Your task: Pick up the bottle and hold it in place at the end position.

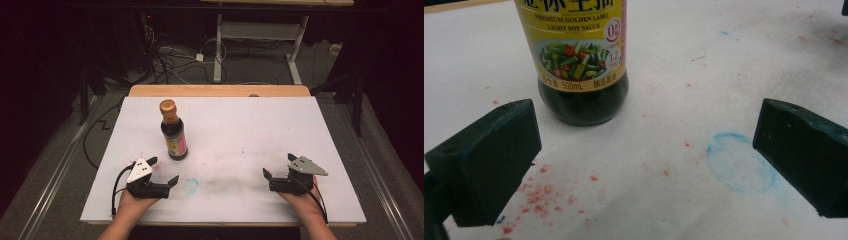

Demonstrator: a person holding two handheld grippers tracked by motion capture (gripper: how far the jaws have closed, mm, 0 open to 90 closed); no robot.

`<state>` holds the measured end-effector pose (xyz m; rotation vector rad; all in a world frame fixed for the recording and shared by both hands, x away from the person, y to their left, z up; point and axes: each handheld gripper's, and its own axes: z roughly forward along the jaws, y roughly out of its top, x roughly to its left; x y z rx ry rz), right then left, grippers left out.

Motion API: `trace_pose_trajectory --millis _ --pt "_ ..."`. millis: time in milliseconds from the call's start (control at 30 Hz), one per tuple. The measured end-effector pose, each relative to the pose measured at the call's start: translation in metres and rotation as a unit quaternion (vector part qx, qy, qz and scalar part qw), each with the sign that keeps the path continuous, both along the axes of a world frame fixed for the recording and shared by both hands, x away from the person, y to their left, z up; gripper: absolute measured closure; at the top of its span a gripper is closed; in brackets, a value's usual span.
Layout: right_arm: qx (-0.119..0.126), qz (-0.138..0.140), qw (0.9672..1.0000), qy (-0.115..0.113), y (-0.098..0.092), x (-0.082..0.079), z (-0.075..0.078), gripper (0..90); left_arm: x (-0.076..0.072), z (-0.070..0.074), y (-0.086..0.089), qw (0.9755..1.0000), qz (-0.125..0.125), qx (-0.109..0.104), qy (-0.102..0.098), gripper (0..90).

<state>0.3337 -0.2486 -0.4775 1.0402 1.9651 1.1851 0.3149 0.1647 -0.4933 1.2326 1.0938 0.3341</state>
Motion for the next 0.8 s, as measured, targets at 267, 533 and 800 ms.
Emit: trace_pose_trajectory --millis 267,533,800 --pt "0.007 -0.005 0.9999 -0.010 -0.0022 -0.0022 0.0025 0.2 -0.0004 0.0005 0.0020 1.0000 0.004 -0.005 0.000 0.0" --pt "0.004 0.001 0.9999 -0.011 -0.0018 -0.0016 0.0019 0.2 0.0004 0.0007 0.0029 1.0000 0.004 0.000 0.008 0.0" --pt "0.007 -0.001 0.9999 -0.013 -0.0033 -0.0025 0.0033 0.2 0.0027 0.0032 0.0061 0.9998 0.007 -0.010 0.017 0.0"
